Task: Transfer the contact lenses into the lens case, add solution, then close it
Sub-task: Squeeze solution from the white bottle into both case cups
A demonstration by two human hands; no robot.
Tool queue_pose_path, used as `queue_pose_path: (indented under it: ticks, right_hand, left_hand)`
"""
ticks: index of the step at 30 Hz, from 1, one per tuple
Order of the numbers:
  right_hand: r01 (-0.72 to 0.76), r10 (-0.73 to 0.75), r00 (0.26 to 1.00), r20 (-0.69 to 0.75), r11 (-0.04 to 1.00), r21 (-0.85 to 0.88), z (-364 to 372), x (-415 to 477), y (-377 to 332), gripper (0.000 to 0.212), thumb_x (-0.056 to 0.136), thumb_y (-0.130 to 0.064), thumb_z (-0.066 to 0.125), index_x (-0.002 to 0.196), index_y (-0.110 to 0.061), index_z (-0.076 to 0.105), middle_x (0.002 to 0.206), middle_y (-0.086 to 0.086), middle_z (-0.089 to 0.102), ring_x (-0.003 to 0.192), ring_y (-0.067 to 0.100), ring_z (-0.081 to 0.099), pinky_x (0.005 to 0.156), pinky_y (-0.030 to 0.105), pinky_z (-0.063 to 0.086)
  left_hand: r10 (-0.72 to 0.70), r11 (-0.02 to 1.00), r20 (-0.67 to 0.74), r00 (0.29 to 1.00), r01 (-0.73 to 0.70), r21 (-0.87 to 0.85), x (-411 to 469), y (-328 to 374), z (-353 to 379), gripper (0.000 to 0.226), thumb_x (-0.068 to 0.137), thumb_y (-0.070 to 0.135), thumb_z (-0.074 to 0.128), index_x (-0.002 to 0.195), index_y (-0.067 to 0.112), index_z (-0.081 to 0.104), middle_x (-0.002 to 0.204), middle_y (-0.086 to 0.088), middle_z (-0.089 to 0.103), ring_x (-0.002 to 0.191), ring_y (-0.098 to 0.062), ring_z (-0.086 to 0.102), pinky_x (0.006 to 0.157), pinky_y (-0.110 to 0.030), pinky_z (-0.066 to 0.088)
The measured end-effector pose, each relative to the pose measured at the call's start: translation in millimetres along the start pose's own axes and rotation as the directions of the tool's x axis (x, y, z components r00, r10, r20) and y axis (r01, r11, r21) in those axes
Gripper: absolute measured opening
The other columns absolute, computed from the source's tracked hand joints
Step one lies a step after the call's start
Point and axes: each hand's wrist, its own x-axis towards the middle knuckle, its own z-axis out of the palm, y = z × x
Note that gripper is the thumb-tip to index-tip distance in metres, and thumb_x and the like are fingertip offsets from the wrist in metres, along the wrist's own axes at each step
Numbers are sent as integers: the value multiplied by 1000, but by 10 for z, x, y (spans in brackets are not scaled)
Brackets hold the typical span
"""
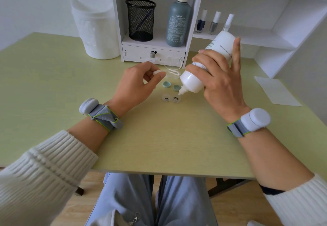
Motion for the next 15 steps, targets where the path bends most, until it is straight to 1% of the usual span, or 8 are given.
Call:
queue_pose_path:
  ticks: [7,15]
  right_hand:
    - [-19,19,1000,-7,1000,19,1,3,10,41,88,9,55,112,-21,69,120,0,67,126,23,57,124,59,-3]
    - [-15,16,1000,-2,1000,20,-19,5,0,39,89,9,56,112,-19,70,119,1,68,124,25,59,123,61,1]
  left_hand:
    - [0,1000,2,1000,0,-1,0,-7,5,24,96,35,64,99,12,69,82,4,68,72,-12,69,67,-39,60]
    - [4,1000,1,1000,-4,-11,6,-17,7,24,96,35,65,97,12,69,80,6,67,70,-10,69,67,-37,60]
